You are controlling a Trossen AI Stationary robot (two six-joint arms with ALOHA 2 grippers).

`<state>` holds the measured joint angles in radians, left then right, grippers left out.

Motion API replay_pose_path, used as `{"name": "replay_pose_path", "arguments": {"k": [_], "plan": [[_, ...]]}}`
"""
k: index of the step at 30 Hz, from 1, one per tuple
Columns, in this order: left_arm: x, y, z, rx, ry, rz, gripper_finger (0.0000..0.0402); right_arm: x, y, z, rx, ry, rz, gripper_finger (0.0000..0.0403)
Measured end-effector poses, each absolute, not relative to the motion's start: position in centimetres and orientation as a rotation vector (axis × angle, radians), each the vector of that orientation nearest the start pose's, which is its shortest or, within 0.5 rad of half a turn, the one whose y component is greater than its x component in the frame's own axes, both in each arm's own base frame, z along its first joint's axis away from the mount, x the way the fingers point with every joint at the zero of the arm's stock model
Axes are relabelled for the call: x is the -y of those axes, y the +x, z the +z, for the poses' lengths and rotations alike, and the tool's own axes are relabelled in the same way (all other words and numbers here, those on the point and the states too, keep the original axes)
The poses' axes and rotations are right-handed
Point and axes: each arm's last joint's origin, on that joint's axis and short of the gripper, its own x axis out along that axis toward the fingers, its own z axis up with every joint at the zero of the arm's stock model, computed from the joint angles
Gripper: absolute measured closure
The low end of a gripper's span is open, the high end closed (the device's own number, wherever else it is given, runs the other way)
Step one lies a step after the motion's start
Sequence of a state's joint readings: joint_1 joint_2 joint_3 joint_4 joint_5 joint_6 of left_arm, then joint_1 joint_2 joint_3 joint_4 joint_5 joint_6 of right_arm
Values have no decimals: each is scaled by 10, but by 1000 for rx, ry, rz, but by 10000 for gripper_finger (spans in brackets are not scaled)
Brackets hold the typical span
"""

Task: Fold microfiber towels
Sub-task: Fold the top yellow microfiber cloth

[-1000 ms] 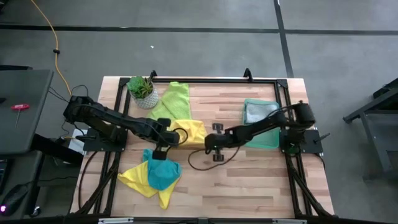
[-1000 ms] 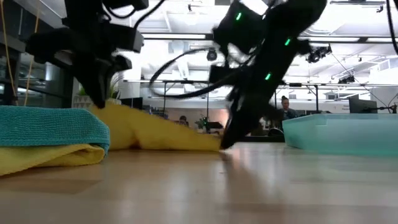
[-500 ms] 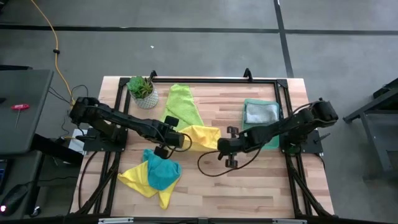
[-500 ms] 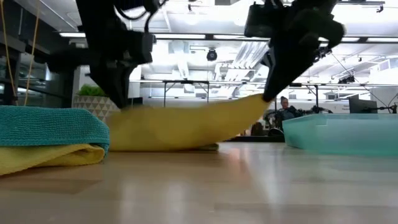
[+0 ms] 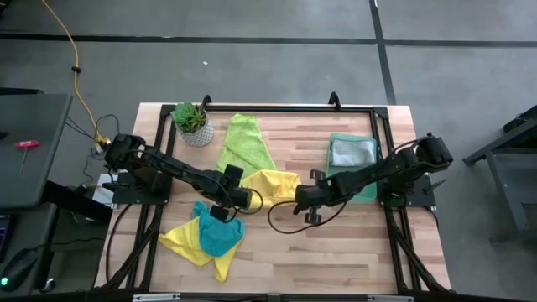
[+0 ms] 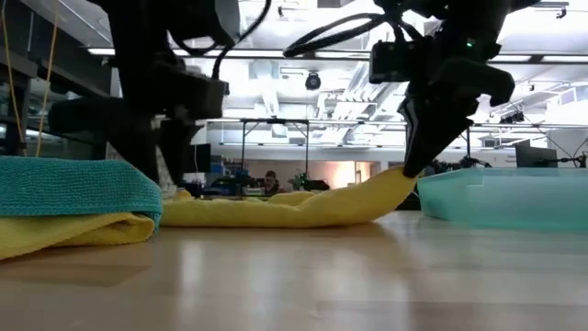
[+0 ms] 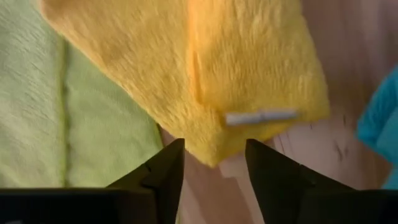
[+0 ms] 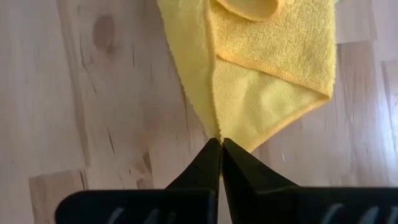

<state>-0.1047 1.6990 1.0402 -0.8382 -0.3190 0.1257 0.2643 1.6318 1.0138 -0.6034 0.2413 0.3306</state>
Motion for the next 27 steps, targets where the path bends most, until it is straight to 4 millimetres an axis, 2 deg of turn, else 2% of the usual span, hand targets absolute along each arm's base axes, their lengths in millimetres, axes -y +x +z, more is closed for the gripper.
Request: {"name": "replay_pose_path", "arguments": {"k": [3,6,12,17,27], "plan": [[19,292,169,-1463,385,71,230,-73,295,184,-1164,-28,-166,403],[14,295,169,-1442,267,19,229,-73,295,184,-1162,-30,-164,403],[-7,301,169,-1379,58,-16,229,-73,295,184,-1164,-34,-162,403],[-23,299,169,-1391,-86,-14,229,-73,295,184,-1166,-37,-161,403],[-31,296,166,-1422,-174,11,229,-73,295,184,-1167,-37,-161,403]]}}
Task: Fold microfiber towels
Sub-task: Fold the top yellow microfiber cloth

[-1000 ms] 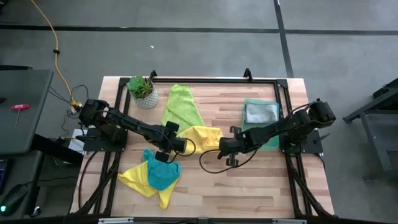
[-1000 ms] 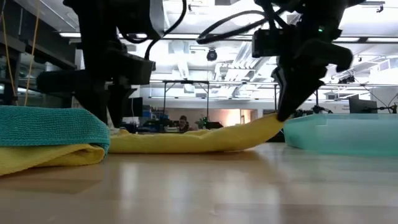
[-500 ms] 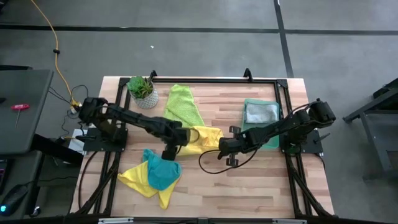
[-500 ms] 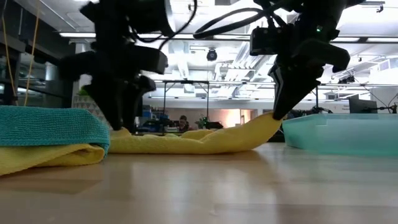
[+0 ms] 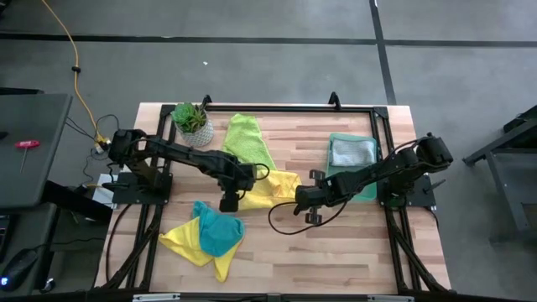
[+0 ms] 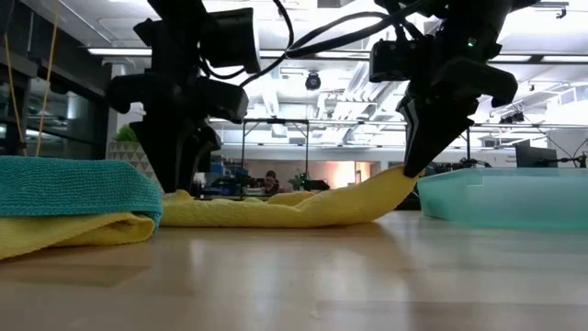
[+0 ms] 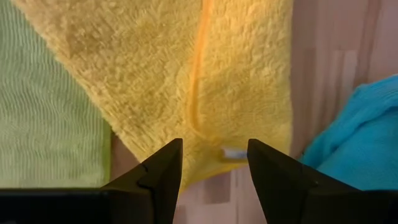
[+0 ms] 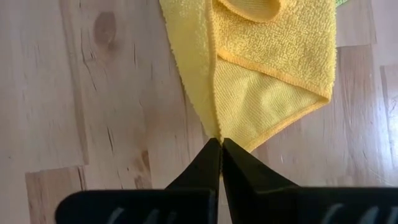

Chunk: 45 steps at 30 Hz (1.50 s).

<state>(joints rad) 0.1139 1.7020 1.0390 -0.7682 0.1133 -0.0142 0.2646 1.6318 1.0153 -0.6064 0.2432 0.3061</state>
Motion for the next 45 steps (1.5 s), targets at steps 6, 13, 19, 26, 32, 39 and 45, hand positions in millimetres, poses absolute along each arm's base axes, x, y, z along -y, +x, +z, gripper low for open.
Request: {"name": "replay_pose_path", "arguments": {"k": [6,13,19,26,32,39,45], "plan": [[-28,298,164,-1421,-193,-21,229,-72,294,184,-1171,-39,-162,403],[-28,298,164,-1420,-195,-10,251,-73,294,184,-1170,-36,-163,403],[-27,298,164,-1420,-180,1,335,-73,294,184,-1170,-37,-163,403],[-23,299,164,-1421,-146,28,396,-72,294,184,-1175,-47,-158,403],[-13,289,192,-1374,-66,60,400,-71,284,203,-1164,-92,-167,403],[-17,261,278,-1132,93,265,401,-61,268,269,-961,-85,-307,403],[-28,235,349,-921,212,445,401,-47,258,315,-878,-164,-465,403]]}}
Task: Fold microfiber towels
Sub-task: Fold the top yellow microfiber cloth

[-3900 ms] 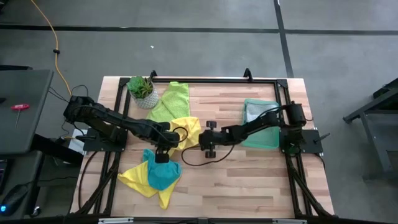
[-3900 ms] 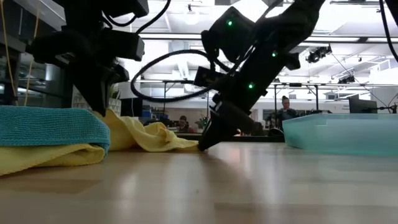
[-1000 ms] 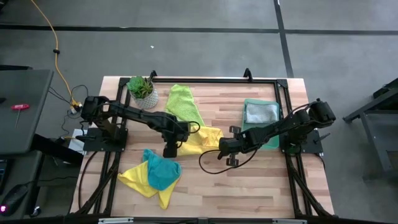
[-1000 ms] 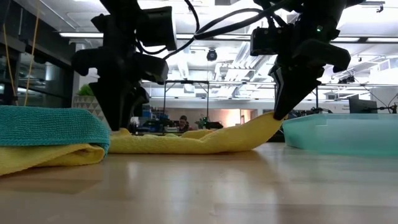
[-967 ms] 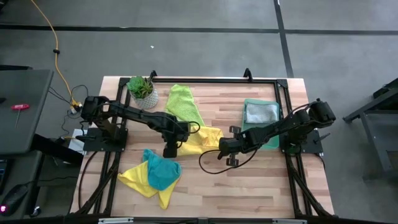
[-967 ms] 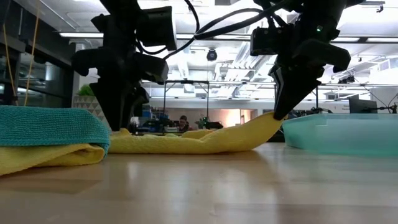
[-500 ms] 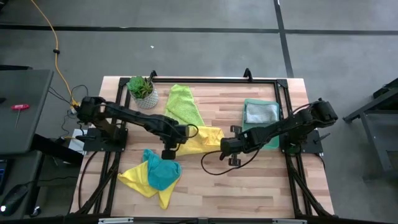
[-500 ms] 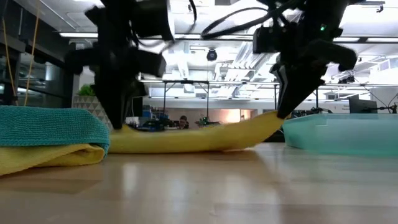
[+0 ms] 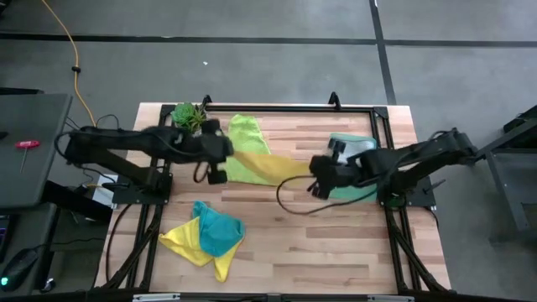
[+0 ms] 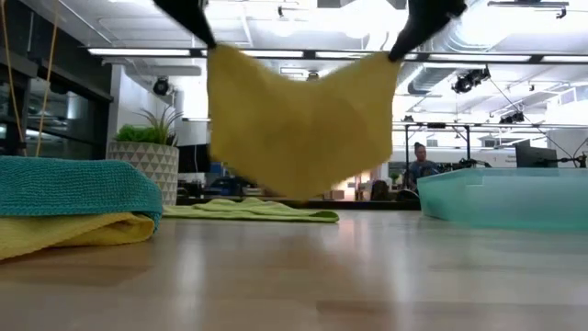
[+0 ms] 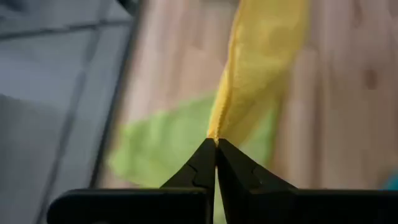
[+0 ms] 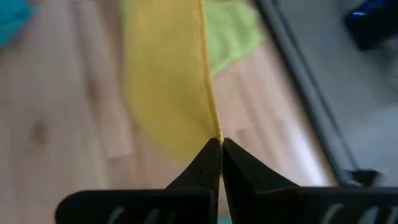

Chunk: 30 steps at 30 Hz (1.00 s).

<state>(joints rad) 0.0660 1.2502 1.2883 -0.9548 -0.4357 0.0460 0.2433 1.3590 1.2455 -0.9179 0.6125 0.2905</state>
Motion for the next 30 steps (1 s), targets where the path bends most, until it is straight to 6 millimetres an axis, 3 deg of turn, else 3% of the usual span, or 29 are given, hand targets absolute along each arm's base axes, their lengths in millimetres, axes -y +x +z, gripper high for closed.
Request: {"name": "replay_pose_path", "arguments": {"k": [3,6,14,20,25,30], "plan": [[-34,227,376,-838,247,514,401,-34,256,335,-873,-172,-544,403],[-42,223,389,-802,254,583,401,-21,254,345,-875,-165,-608,403],[-49,219,370,-919,290,676,401,-16,251,344,-892,-179,-670,403],[-50,224,374,-852,316,737,401,-15,248,346,-886,-178,-680,403],[-28,221,367,-882,216,633,401,-35,246,344,-894,-170,-583,403],[9,221,354,-898,111,514,401,-65,248,334,-920,-106,-489,403]]}}
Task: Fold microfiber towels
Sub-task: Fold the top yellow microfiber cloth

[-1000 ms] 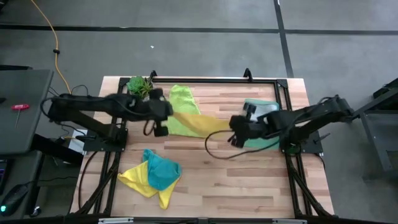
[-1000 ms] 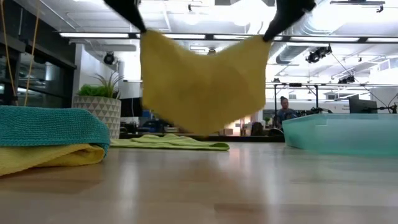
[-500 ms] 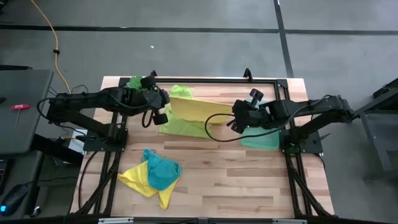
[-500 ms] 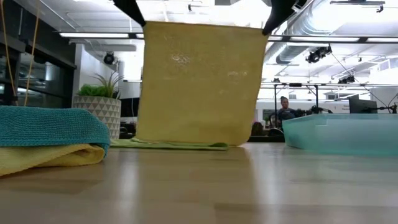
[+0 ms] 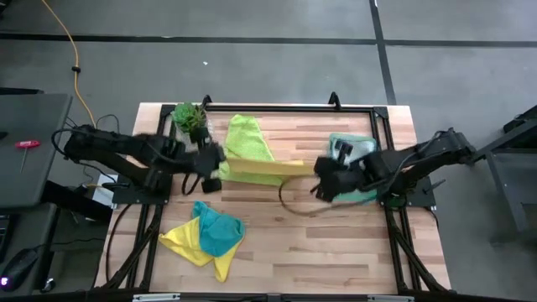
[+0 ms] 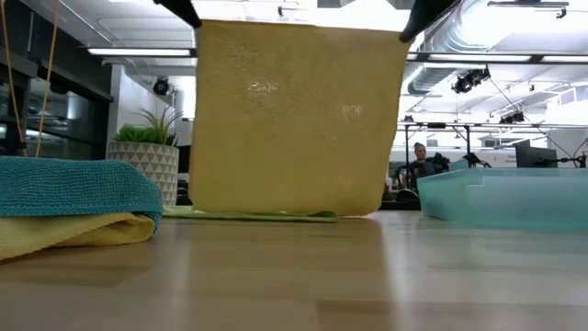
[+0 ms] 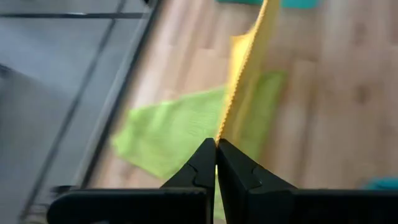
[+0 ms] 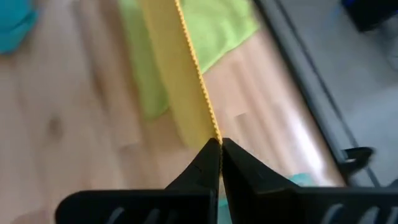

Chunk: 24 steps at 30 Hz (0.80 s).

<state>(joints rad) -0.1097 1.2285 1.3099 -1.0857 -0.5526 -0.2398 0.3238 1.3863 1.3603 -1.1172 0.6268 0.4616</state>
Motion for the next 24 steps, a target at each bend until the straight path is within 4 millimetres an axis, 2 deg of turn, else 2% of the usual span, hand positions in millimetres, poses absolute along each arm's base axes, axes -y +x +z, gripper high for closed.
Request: {"name": "replay_pose_path", "arguments": {"k": [5,10,13,19,24], "plan": [[46,218,313,-929,52,446,401,-103,259,308,-989,-88,-423,403],[78,212,265,-896,-29,395,401,-143,271,272,-1076,-70,-369,403],[93,207,244,-851,-97,357,401,-166,278,245,-1147,-43,-320,403],[118,202,224,-760,-225,268,401,-208,285,204,-1241,25,-178,403],[137,206,212,-761,-270,229,401,-225,283,195,-1258,74,-109,403]]}}
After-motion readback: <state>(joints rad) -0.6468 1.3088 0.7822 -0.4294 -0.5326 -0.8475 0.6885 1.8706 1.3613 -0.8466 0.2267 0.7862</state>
